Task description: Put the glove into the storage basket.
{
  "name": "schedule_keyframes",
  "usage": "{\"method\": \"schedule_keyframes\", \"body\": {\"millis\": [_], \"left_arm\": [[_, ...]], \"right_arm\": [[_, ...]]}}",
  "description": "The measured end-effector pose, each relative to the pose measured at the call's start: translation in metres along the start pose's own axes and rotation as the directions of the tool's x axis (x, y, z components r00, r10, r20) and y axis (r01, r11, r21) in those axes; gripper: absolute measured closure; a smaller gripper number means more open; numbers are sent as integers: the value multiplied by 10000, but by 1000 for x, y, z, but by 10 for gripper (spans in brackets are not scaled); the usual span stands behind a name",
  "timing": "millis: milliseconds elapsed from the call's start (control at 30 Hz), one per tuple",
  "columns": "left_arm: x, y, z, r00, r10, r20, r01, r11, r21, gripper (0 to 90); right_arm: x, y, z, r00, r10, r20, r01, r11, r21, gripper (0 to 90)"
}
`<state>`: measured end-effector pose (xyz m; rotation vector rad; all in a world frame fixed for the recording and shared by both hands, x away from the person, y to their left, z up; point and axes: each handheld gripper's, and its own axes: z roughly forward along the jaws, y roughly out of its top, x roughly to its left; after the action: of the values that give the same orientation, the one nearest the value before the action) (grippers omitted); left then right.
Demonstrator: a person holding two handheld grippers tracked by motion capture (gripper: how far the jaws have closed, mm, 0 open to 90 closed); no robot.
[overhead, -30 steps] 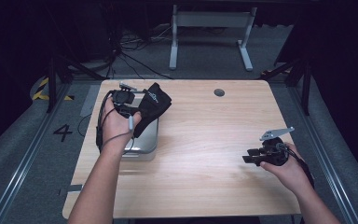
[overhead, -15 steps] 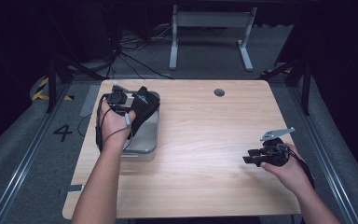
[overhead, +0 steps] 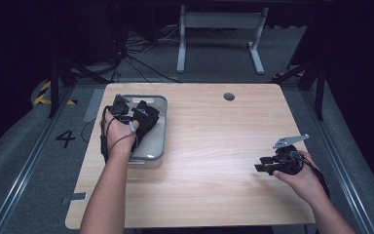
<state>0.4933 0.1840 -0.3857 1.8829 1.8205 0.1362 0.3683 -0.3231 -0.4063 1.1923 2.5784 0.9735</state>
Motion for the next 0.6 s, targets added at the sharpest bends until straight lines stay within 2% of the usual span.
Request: {"method": "schedule_keyframes", "body": {"millis": [167,200,233,300,333,433,600], "left_arm": [[0,0,6,9993,77,-365,-67,9997,253,652],[0,0,8,9981,173,-589,-168,9998,75,608],[0,0,8,9971,272,-715,-270,9996,37,500],[-1,0,8,9948,363,-955,-374,9993,-95,377],[-2,0,6,9942,465,-972,-483,9987,-168,346],[-6,-2,-1,9941,735,-798,-770,9961,-425,327],[-13,-6,-15,9920,1140,-544,-1182,9896,-814,326]], "right_arm": [[0,0,-1,10000,-28,-8,28,10000,-32,577],[0,0,-1,10000,-16,-9,16,10000,-48,577],[0,0,-1,10000,-13,-12,13,10000,-54,577],[0,0,-1,10000,-1,-5,1,10000,-68,577],[0,0,-1,10000,-7,-4,7,10000,-65,576],[0,0,-2,10000,-6,13,7,10000,-97,576],[-1,0,-2,10000,-21,42,22,9999,-111,571]]}}
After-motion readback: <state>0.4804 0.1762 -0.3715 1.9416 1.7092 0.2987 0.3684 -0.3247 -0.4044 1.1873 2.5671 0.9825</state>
